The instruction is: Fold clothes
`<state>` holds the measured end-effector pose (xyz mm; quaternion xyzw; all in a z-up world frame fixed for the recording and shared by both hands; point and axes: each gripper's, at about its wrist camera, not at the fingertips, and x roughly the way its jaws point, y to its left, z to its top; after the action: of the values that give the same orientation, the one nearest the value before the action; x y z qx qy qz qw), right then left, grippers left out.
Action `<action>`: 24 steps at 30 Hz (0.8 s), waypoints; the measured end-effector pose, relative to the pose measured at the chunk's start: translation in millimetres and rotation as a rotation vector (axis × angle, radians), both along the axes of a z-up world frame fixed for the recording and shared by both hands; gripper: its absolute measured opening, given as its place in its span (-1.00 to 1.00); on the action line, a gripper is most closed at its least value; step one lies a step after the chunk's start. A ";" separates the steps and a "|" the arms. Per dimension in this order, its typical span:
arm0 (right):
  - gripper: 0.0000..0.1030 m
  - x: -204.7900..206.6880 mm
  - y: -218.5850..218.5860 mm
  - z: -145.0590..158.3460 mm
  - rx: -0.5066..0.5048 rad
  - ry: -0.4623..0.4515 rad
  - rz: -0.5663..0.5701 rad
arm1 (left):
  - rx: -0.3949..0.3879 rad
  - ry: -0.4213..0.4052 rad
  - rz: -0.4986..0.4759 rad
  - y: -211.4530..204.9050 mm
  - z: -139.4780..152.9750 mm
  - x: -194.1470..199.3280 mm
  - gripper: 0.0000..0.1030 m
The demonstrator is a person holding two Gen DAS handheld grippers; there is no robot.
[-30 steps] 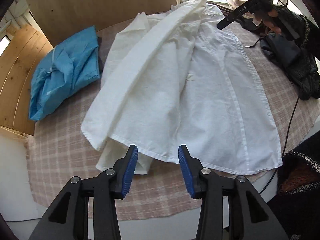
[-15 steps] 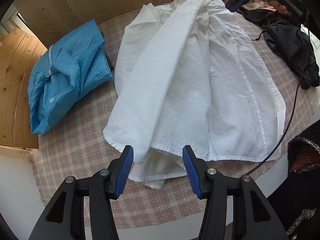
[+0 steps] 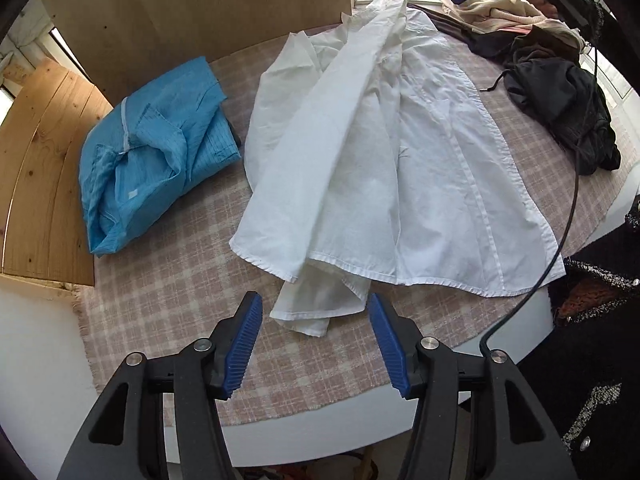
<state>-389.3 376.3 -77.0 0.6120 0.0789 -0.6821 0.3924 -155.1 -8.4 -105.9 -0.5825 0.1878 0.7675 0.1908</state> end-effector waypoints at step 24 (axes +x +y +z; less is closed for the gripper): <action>-0.06 -59.7 -13.4 -58.3 0.063 -0.036 -0.103 | -0.121 -0.049 -0.073 2.9 -44.1 -42.0 -0.86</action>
<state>-449.0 363.0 -135.3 0.6395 0.0615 -0.6874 0.3388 -197.1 -5.5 -149.9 -0.6042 0.2503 0.7329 0.1874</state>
